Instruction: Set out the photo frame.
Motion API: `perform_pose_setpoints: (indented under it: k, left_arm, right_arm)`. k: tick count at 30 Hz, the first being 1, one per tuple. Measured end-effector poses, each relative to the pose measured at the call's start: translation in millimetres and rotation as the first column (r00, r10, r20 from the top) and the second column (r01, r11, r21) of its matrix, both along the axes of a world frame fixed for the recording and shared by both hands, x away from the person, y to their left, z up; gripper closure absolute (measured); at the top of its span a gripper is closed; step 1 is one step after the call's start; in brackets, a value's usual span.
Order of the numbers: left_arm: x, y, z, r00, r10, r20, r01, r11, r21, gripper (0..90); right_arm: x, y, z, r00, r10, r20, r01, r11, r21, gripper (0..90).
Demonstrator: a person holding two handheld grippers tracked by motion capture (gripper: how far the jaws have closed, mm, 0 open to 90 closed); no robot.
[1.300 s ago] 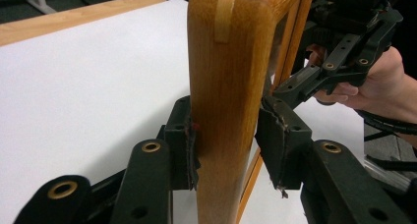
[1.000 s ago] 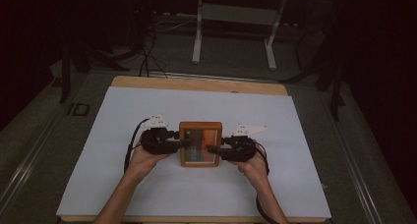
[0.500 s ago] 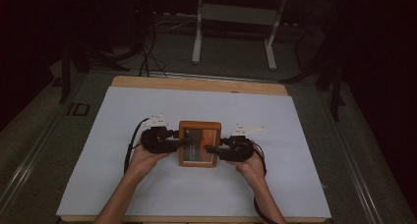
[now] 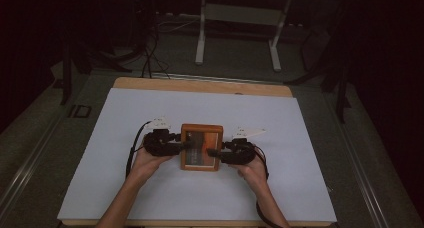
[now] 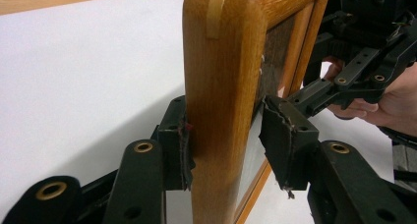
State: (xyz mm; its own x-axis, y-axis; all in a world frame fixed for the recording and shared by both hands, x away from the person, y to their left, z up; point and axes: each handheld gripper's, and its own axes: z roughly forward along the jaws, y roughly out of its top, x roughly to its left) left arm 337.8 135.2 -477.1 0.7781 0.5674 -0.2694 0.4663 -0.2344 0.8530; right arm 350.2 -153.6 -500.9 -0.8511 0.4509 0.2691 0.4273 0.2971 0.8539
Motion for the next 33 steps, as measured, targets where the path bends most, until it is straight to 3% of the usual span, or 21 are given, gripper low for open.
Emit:
perform_pose_setpoints:
  k: [15,33]
  left_arm:
    - [4.8,-1.0,-3.2,0.9986,0.044,-0.029,-0.045,0.9989,-0.016,55.5]
    - [6.8,-1.6,-5.0,0.996,0.075,-0.049,-0.075,0.9971,-0.011,50.3]
  right_arm:
    - [5.6,-0.1,-4.1,0.9998,-0.011,-0.015,0.011,1.0,0.026,55.5]
    - [7.2,1.8,-5.4,0.9989,-0.032,-0.034,0.033,0.999,0.011,49.5]
